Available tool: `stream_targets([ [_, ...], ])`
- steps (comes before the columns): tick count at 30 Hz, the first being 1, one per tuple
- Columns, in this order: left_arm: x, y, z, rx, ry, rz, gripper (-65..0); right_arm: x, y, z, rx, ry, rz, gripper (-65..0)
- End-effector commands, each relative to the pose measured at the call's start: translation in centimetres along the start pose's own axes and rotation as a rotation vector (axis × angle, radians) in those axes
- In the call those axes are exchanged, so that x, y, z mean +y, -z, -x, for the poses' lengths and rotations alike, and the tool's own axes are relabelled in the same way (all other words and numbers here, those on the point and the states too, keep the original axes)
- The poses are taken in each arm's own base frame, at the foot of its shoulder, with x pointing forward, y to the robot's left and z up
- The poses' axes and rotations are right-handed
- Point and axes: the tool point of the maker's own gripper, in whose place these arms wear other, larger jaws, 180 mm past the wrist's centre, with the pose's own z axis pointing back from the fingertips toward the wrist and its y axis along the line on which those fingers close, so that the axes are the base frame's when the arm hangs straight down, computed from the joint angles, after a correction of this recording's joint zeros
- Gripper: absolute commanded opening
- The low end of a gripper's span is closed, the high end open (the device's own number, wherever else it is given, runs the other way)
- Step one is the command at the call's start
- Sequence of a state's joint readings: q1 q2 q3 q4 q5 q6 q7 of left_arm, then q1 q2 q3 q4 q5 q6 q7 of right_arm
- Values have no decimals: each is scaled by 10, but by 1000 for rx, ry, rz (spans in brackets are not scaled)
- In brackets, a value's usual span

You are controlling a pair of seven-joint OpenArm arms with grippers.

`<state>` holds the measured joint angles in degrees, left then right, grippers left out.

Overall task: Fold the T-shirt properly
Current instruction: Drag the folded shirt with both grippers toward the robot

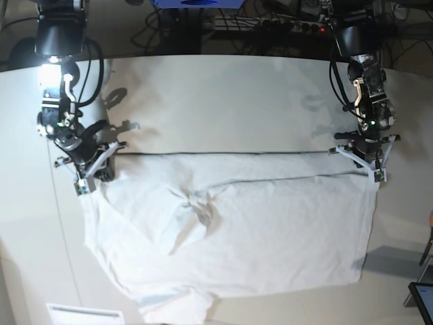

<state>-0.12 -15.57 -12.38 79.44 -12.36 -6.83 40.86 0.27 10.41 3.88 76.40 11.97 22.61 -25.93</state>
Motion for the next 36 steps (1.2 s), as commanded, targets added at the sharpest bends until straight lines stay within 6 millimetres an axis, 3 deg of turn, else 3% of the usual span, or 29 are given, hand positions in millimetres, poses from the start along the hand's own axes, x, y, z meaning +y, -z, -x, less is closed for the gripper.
stream_targets([
  [1, 6, -4, 12, 56, 19, -16, -650, -9, -5, 31, 129, -39, 34, -647],
  [5, 7, -13, 18, 52, 43, -18, -650, -27, -20, 37, 126, -26, 82, -647],
  [9, 3, -23, 25, 50, 67, -11, -650, -34, -34, 47, 142, -48, 99, -647],
  [20, -16, -50, 40, 35, 90, 24, -650, -22, -64, 82, 195, -76, 90, -647],
  [28, -15, -63, 65, 79, 112, 26, -650, -46, -93, 111, 244, -32, 161, -647],
  [33, -14, -72, 76, 94, 124, 32, -650, -52, -109, 130, 281, -16, 186, -647],
  [36, -25, -81, 78, 90, 150, 59, -650, -50, -118, 136, 292, -18, 189, -647],
])
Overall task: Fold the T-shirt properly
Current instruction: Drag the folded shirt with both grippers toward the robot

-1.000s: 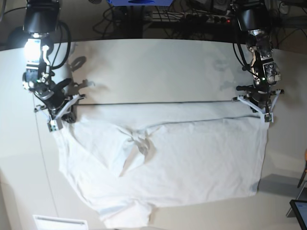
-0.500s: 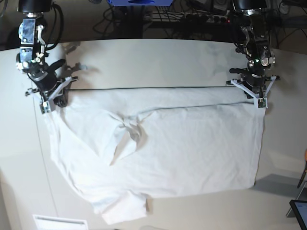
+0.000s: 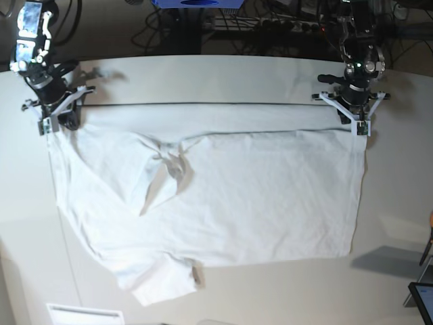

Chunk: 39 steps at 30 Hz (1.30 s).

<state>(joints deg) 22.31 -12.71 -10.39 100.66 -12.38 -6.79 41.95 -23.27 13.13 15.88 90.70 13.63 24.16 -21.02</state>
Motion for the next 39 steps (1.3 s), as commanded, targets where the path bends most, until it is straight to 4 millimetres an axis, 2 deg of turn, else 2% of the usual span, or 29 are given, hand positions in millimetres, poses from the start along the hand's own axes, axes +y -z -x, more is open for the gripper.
stream_targets([
  [1, -2, -4, 8, 39, 24, 2, -650, -14, -13, 53, 240, -59, 60, -647],
  [4, -10, -11, 13, 43, 41, 23, -650, -11, -21, 61, 255, -65, 55, -647],
  [12, -11, -21, 41, 101, 52, 31, -650, -4, -40, 90, 324, -62, 43, -647],
  [19, -15, -29, 63, 150, 53, 42, -650, -2, -50, 106, 362, -61, 39, -647],
  [29, -31, -44, 52, 108, 32, 59, -650, -4, -49, 106, 365, -63, 41, -647],
  [37, -25, -45, 54, 112, 36, 46, -650, -8, -52, 109, 373, -64, 53, -647],
  [39, -20, -44, 51, 106, 52, 41, -650, -20, -55, 109, 379, -77, 88, -647],
])
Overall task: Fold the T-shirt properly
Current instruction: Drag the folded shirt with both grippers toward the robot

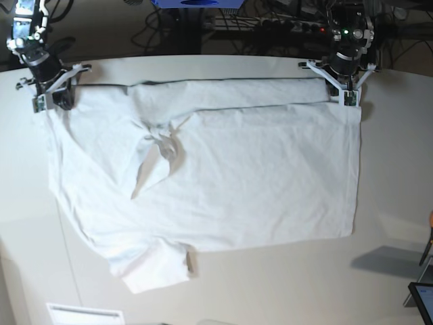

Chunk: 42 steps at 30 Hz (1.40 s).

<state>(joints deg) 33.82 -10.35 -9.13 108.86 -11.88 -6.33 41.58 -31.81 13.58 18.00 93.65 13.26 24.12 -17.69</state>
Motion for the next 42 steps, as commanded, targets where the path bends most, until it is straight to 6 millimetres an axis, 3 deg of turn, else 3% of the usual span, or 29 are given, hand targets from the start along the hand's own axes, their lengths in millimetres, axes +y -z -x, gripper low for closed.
stream_targets([
  [1, 3, -2, 10, 48, 21, -3, -650, -19, -19, 77, 342, -75, 79, -647],
  [5, 6, -2, 8, 45, 39, -4, -650, -27, -23, 79, 359, -109, 110, -647],
  [17, 18, -2, -1, 30, 91, -18, -650, -23, -35, 95, 397, -106, 98, -647],
  [28, 14, -5, 9, 53, 85, -5, -650, -32, -46, 92, 384, -75, 150, -647],
  [36, 12, -17, -17, -20, 96, -9, -650, -29, -37, 68, 321, -77, 153, -647],
  [42, 13, -18, -21, -31, 94, -12, -650, -29, -30, 56, 289, -75, 157, -647],
])
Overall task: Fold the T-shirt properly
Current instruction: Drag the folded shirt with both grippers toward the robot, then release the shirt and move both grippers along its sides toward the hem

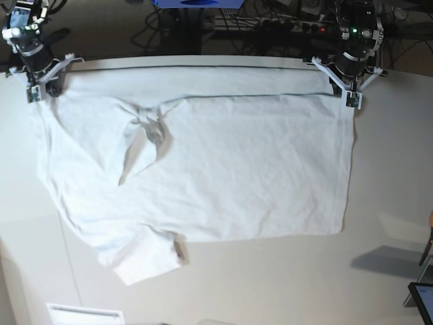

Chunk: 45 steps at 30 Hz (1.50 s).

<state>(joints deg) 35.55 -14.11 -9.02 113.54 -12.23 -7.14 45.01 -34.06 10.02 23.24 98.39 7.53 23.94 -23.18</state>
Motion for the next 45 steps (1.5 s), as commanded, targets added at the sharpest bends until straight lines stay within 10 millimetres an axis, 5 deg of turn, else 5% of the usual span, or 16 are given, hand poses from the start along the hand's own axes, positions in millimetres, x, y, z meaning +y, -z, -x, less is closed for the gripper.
stream_targets([
  [1, 5, -4, -8, -31, 9, -15, -650, -10, -5, 40, 190, -46, 47, -647],
  [13, 9, -9, -32, -108, -86, -53, -650, -10, -28, -36, 67, -118, 99, -641],
  [19, 17, -6, -56, -168, -104, -76, -650, -12, -22, -57, 39, -113, 110, -641],
  [22, 20, -4, -74, -214, -120, -82, -650, -12, -16, -79, -14, -126, 102, -641],
  [27, 45, -4, -122, -343, -213, -146, -650, -19, -8, -142, -175, -171, 91, -640],
  [31, 63, 1, -160, -358, -283, -167, -650, -35, 16, -190, -231, -151, 92, -609],
  [37, 75, 8, -210, -389, -330, -159, -650, -70, 60, -232, -216, -68, 76, -460],
  [45, 84, 59, -200, -266, -382, -129, -650, -73, 109, -274, -240, -56, -27, -315],
])
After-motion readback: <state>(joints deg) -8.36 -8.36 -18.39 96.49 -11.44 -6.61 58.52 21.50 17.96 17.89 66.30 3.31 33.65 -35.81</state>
